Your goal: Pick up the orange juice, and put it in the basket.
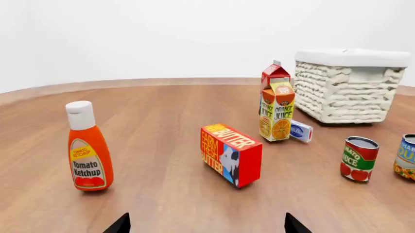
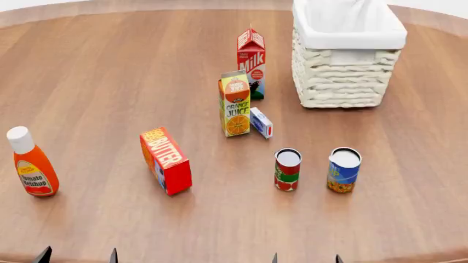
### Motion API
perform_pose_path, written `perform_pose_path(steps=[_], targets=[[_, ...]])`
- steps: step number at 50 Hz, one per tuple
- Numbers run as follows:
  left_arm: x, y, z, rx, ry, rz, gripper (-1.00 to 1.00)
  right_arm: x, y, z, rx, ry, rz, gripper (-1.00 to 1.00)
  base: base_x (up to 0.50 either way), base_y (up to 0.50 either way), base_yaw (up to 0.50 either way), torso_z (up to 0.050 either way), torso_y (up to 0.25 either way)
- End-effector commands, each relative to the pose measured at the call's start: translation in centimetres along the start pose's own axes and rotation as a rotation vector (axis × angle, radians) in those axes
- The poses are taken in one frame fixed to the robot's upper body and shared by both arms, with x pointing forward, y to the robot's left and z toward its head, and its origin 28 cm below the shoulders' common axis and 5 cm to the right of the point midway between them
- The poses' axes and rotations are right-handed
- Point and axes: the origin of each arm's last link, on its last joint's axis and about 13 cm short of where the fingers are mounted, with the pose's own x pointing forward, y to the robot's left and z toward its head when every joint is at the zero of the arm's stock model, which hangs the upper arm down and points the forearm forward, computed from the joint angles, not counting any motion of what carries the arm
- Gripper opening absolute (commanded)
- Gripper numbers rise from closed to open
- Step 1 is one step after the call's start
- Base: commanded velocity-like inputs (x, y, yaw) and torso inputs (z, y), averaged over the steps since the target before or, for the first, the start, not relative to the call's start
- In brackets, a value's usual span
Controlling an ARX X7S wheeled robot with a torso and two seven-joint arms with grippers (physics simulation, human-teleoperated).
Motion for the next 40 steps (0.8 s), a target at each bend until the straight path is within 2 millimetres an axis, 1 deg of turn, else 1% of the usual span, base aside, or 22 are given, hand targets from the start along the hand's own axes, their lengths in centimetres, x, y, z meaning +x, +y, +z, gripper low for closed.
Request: perform_pose_path(steps=[1,5,8,11,13,14,15,17,26,35,40], targets=[[0.0,0.0,0.0,0.000,0.000,0.000,1.00,-0.1,0.0,0.1,0.000,0.000,0.000,1.00,0.00,0.00,0.00,0.000,0.000],[0.0,0.0,0.0,0.000,0.000,0.000,1.00,0.6,0.1,0.6,-0.024,0.012,0.026,1.00,0.00,0.00,0.00,0.000,0.000],[0.0,0.0,0.0,0.000,0.000,0.000,1.00,1.0,0.0,1.6,-0.035,0.006,0.030,1.00,0.00,0.00,0.00,0.000,0.000],[0.0,0.0,0.0,0.000,0.000,0.000,1.00,1.6,-0.1,2.2,-0.041,0.013,0.045,1.00,0.00,0.00,0.00,0.000,0.000],[0.0,0.0,0.0,0.000,0.000,0.000,1.00,1.6,-0.1,2.3,-0.019,0.032,0.066,1.00,0.00,0.00,0.00,0.000,0.000],[0.0,0.0,0.0,0.000,0.000,0.000,1.00,2.1,-0.2,2.4,-0.052,0.037,0.055,1.00,0.00,0.00,0.00,0.000,0.000],[0.0,0.0,0.0,0.000,0.000,0.000,1.00,2.2,-0.2,2.5,-0.039,0.048,0.059,1.00,0.00,0.00,0.00,0.000,0.000],[0.0,0.0,0.0,0.000,0.000,0.000,1.00,2.2,-0.4,2.9,-0.040,0.048,0.063,1.00,0.00,0.00,0.00,0.000,0.000],[0.0,0.0,0.0,0.000,0.000,0.000,1.00,2.5,-0.8,2.8,-0.038,0.043,0.042,1.00,0.00,0.00,0.00,0.000,0.000],[0.0,0.0,0.0,0.000,0.000,0.000,1.00,2.4,-0.8,2.8,-0.039,0.038,0.038,1.00,0.06,0.00,0.00,0.000,0.000],[0.0,0.0,0.0,0.000,0.000,0.000,1.00,2.5,-0.7,2.5,-0.046,0.039,0.040,1.00,0.10,0.00,0.00,0.000,0.000]])
